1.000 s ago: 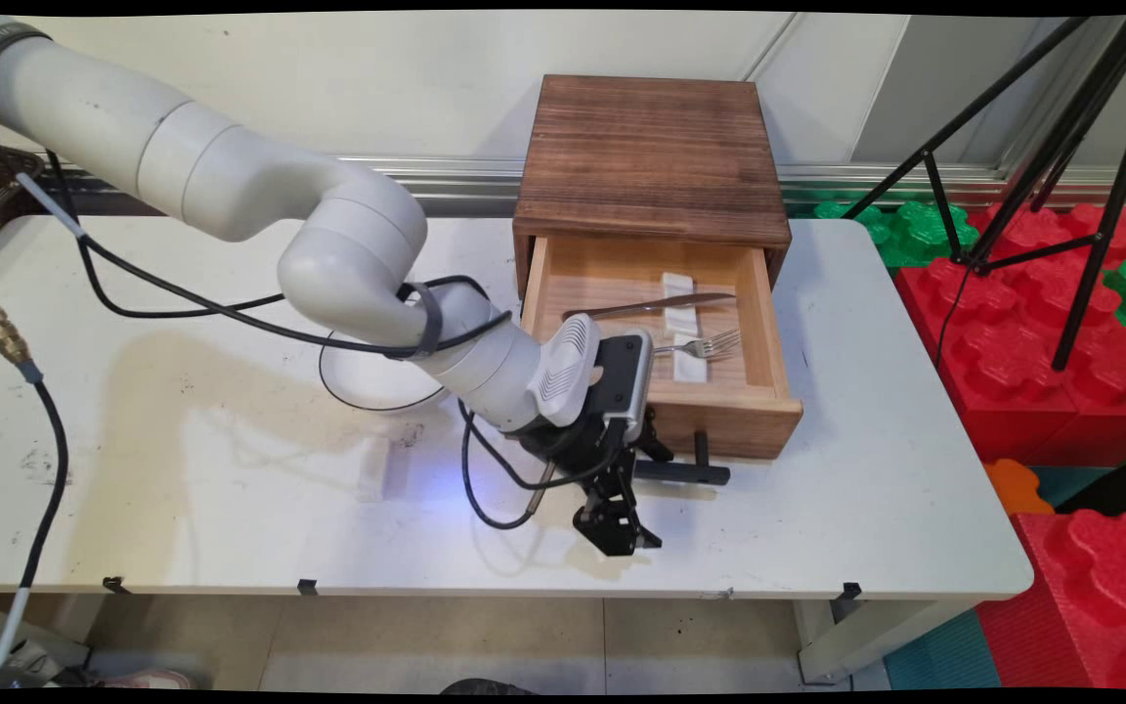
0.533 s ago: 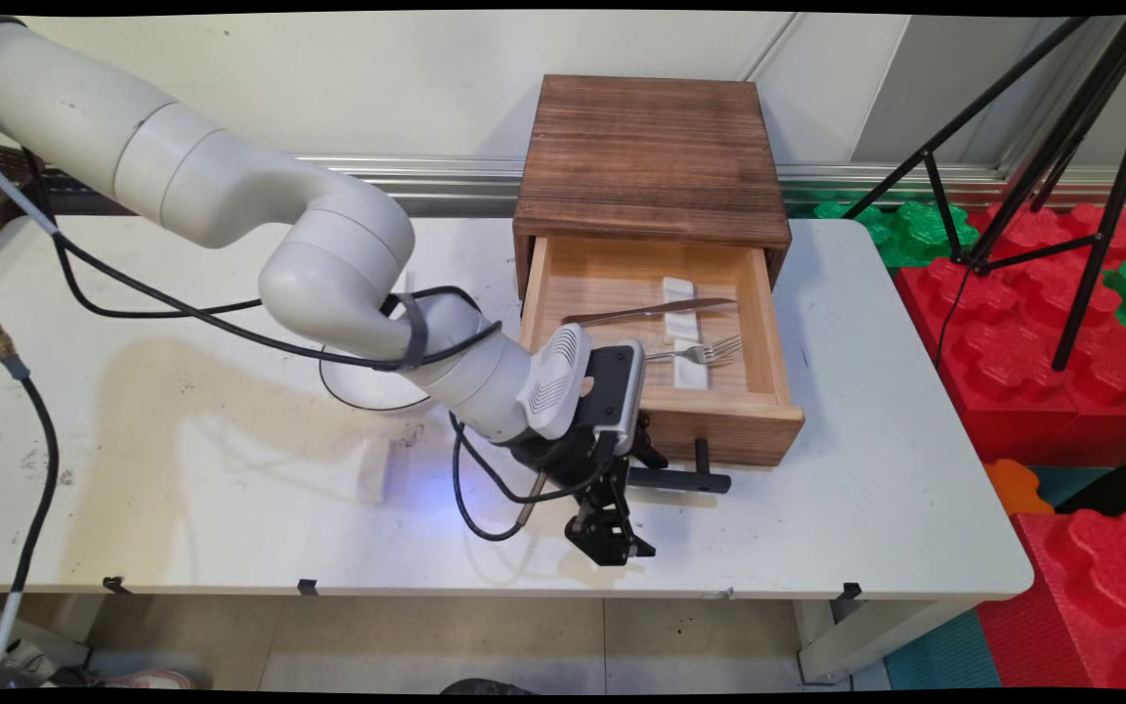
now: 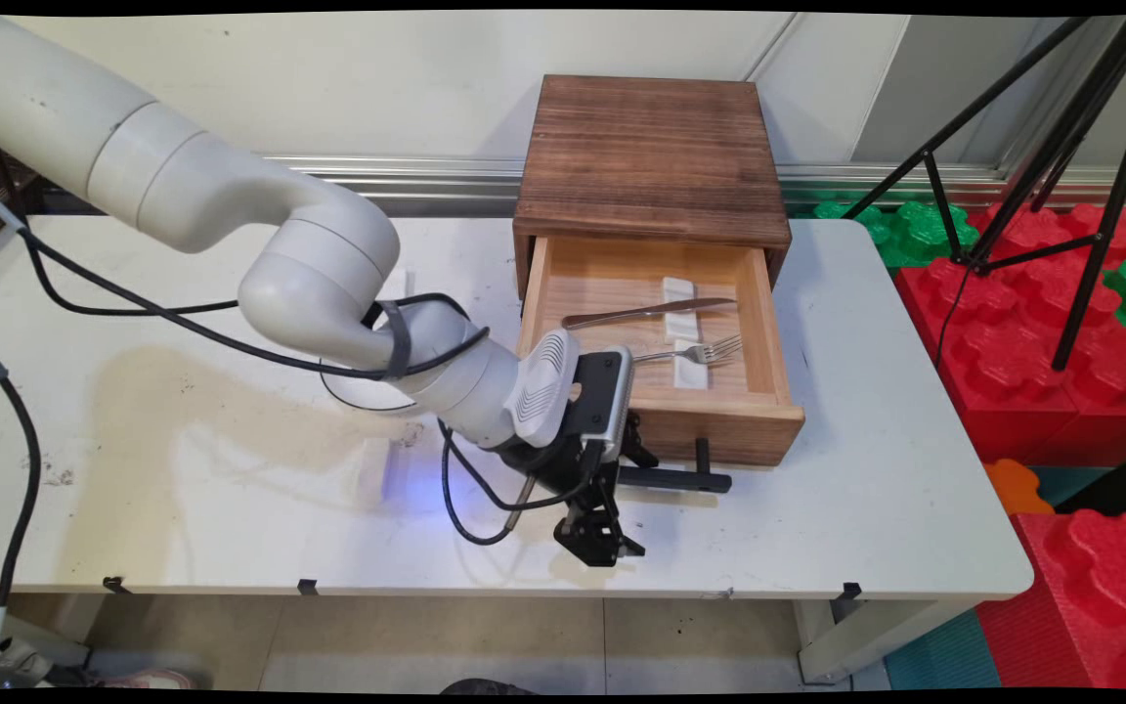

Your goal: Open the drawer

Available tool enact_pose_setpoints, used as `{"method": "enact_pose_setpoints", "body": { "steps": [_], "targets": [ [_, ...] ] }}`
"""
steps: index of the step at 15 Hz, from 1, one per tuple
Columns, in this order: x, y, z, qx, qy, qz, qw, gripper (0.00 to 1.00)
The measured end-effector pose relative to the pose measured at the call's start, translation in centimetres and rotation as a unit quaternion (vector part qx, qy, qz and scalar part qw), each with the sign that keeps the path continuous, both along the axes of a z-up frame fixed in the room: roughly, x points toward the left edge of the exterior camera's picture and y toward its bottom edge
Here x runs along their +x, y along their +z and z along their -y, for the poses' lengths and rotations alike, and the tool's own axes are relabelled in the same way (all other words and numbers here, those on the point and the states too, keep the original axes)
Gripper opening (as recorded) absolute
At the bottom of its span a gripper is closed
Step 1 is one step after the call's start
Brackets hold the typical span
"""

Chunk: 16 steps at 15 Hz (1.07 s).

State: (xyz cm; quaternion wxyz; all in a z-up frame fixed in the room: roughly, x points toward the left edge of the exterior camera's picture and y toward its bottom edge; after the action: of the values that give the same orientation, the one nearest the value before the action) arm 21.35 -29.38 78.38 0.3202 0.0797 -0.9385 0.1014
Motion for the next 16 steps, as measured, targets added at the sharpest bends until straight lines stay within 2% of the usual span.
{"method": "enact_pose_setpoints", "body": {
  "steps": [16],
  "targets": [
    [1.5,0.0,-0.9,0.002,0.015,-0.006,0.9999,1.0]
  ]
}}
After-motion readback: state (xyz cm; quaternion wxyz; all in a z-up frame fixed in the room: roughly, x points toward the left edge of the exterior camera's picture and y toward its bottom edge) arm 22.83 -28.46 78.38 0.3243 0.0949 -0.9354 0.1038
